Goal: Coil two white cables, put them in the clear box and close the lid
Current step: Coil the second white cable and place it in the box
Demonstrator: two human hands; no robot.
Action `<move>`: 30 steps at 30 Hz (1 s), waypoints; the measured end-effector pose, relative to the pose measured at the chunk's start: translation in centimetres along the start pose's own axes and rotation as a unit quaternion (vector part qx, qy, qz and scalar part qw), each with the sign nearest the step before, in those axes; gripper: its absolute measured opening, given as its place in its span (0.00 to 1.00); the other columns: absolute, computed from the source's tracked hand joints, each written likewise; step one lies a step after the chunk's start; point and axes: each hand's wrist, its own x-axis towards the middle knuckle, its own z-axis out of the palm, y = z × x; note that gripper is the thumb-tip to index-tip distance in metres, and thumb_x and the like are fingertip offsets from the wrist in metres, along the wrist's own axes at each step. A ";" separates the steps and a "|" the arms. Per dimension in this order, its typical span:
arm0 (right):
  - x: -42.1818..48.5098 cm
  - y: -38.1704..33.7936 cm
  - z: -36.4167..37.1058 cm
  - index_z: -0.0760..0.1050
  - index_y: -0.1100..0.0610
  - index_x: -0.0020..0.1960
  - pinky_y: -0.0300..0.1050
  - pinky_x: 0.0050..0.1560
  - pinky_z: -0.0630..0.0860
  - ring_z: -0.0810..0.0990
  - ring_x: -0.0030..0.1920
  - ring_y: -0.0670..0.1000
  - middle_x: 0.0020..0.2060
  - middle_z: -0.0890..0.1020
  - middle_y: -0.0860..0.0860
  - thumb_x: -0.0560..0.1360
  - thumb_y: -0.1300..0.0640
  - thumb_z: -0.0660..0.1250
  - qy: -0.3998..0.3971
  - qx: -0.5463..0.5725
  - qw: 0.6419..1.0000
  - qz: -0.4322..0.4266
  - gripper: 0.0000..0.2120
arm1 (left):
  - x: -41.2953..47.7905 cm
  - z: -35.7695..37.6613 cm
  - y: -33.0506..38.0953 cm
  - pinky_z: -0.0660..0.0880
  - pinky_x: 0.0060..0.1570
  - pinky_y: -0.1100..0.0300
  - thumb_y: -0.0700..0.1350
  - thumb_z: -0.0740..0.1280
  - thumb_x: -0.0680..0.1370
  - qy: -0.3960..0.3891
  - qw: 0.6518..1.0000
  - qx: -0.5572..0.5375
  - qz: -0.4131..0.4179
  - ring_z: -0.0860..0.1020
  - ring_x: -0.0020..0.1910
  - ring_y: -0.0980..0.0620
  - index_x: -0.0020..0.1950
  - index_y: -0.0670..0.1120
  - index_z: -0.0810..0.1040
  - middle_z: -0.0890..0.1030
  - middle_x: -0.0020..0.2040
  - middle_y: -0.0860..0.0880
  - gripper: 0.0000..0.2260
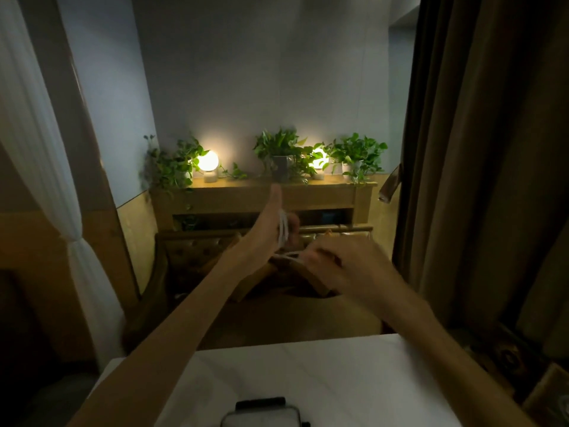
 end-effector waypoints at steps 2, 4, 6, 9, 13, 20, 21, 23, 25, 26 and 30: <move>1.2 1.5 -1.8 0.80 0.50 0.48 0.42 0.43 0.77 0.81 0.41 0.46 0.43 0.84 0.47 0.75 0.51 0.64 0.089 -0.098 0.991 -0.036 0.07 | -1.5 1.3 -0.7 0.69 0.44 0.58 0.67 0.43 0.77 -0.116 0.988 -0.054 -0.089 0.73 0.37 0.50 0.42 0.40 0.76 0.76 0.38 0.44 0.35; 2.2 3.0 -3.6 0.81 0.50 0.44 0.43 0.37 0.78 0.80 0.37 0.45 0.39 0.83 0.45 0.72 0.47 0.64 0.117 -0.063 0.990 -0.044 0.09 | -3.4 2.4 -1.1 0.69 0.39 0.58 0.69 0.41 0.75 -0.246 0.962 -0.070 -0.096 0.72 0.35 0.51 0.42 0.41 0.76 0.75 0.39 0.44 0.36; 2.8 3.5 -3.8 0.80 0.51 0.40 0.39 0.37 0.77 0.80 0.36 0.43 0.35 0.82 0.44 0.72 0.51 0.67 0.099 0.140 0.985 0.005 0.05 | -4.5 3.0 -0.6 0.71 0.35 0.61 0.71 0.40 0.74 -0.326 0.937 -0.094 -0.085 0.71 0.32 0.52 0.41 0.41 0.74 0.73 0.38 0.44 0.37; 2.2 2.2 -1.1 0.78 0.49 0.40 0.33 0.36 0.74 0.79 0.35 0.38 0.31 0.81 0.43 0.77 0.62 0.63 0.074 0.330 0.935 0.104 0.11 | -4.9 3.6 1.6 0.74 0.33 0.63 0.68 0.43 0.76 -0.301 0.929 -0.216 -0.025 0.73 0.32 0.54 0.46 0.41 0.76 0.72 0.36 0.47 0.35; -0.7 -0.2 3.1 0.76 0.44 0.41 0.37 0.35 0.74 0.76 0.33 0.41 0.34 0.79 0.45 0.80 0.54 0.58 -0.011 0.320 0.933 0.163 0.12 | -1.5 3.0 2.5 0.73 0.34 0.62 0.67 0.50 0.77 -0.187 0.882 -0.433 0.020 0.72 0.33 0.53 0.43 0.42 0.74 0.74 0.37 0.48 0.29; -0.5 1.4 -2.3 0.79 0.49 0.53 0.43 0.50 0.78 0.80 0.46 0.45 0.46 0.83 0.47 0.77 0.52 0.61 0.052 -0.045 0.998 0.000 0.09 | -1.0 2.4 -1.8 0.74 0.53 0.55 0.72 0.44 0.73 -0.136 0.980 -0.094 -0.106 0.78 0.49 0.46 0.54 0.36 0.76 0.78 0.51 0.38 0.41; 0.4 2.3 -2.8 0.80 0.51 0.50 0.40 0.46 0.78 0.81 0.43 0.42 0.44 0.84 0.47 0.76 0.52 0.62 0.094 -0.043 0.995 -0.012 0.09 | -1.9 3.1 -1.9 0.73 0.47 0.57 0.72 0.41 0.73 -0.193 0.973 -0.064 -0.109 0.77 0.44 0.48 0.50 0.38 0.76 0.77 0.48 0.40 0.42; 1.7 3.8 -2.7 0.80 0.53 0.46 0.32 0.41 0.76 0.79 0.38 0.37 0.40 0.82 0.44 0.75 0.55 0.63 0.128 0.094 0.987 0.008 0.07 | -3.5 4.1 -1.8 0.71 0.37 0.59 0.72 0.37 0.72 -0.277 0.953 -0.076 -0.092 0.72 0.34 0.50 0.41 0.40 0.75 0.75 0.40 0.42 0.41; 2.0 4.1 -1.3 0.78 0.53 0.45 0.33 0.41 0.77 0.80 0.39 0.40 0.39 0.81 0.45 0.77 0.60 0.62 0.080 0.256 0.960 0.075 0.07 | -4.0 3.8 -0.3 0.70 0.37 0.59 0.73 0.39 0.72 -0.307 0.936 -0.157 -0.070 0.72 0.33 0.51 0.41 0.41 0.76 0.75 0.37 0.44 0.41; 1.6 3.8 0.0 0.78 0.53 0.46 0.37 0.42 0.78 0.81 0.41 0.43 0.40 0.81 0.48 0.78 0.59 0.61 0.045 0.295 0.949 0.102 0.08 | -3.6 3.2 0.2 0.71 0.38 0.59 0.73 0.41 0.72 -0.307 0.922 -0.231 -0.055 0.72 0.33 0.51 0.41 0.41 0.76 0.75 0.37 0.45 0.40; -2.3 1.2 4.1 0.76 0.49 0.51 0.44 0.40 0.75 0.78 0.39 0.49 0.39 0.79 0.52 0.81 0.51 0.55 -0.073 0.244 0.960 0.118 0.11 | -0.8 1.0 0.7 0.73 0.36 0.59 0.72 0.48 0.73 -0.219 0.879 -0.423 -0.033 0.72 0.32 0.52 0.43 0.42 0.73 0.74 0.37 0.46 0.33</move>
